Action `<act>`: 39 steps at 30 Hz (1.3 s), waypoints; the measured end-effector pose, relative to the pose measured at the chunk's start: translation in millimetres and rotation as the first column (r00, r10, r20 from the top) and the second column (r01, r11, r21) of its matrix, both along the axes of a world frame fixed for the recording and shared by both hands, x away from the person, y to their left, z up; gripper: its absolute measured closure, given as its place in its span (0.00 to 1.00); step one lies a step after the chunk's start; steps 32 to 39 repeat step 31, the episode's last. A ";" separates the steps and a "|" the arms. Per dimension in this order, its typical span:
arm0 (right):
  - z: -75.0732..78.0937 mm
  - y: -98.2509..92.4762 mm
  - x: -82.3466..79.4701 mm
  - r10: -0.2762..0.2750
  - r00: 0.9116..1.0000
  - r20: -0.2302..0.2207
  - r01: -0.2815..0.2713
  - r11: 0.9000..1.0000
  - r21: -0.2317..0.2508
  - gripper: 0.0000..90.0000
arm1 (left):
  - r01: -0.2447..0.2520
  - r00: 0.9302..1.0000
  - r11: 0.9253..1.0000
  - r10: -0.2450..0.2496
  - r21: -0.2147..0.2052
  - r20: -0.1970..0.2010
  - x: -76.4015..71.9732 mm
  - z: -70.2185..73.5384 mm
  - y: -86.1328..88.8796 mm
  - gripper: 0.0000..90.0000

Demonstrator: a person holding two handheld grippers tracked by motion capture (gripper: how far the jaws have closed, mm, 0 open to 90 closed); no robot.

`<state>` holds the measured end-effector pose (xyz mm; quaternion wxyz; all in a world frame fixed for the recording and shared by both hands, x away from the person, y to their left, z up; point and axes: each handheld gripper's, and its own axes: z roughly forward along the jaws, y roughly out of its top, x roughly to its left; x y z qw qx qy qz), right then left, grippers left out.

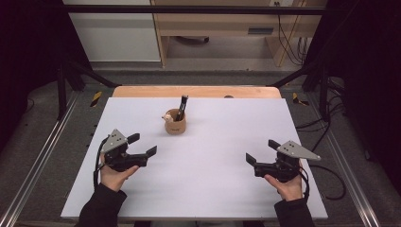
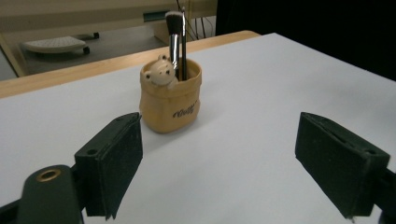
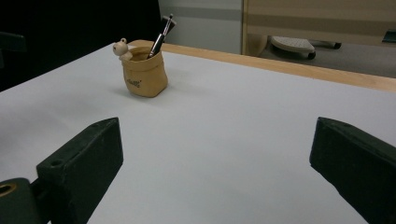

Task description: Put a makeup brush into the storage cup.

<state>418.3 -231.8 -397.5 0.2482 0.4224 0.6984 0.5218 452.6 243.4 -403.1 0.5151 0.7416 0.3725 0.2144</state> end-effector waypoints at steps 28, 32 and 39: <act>-5.5 -6.6 -3.1 0.001 1.000 -0.011 -0.002 1.000 -0.019 0.03 | -0.077 0.997 0.997 0.077 -0.012 0.007 -24.8 -25.1 38.3 0.15; -5.4 -9.1 -3.6 0.002 1.000 -0.010 -0.002 1.000 -0.017 0.03 | -0.077 0.997 0.997 0.077 -0.012 0.001 -24.5 -25.5 37.8 0.14; -5.4 -9.1 -3.6 0.002 1.000 -0.010 -0.002 1.000 -0.017 0.03 | -0.077 0.997 0.997 0.077 -0.012 0.001 -24.5 -25.5 37.8 0.14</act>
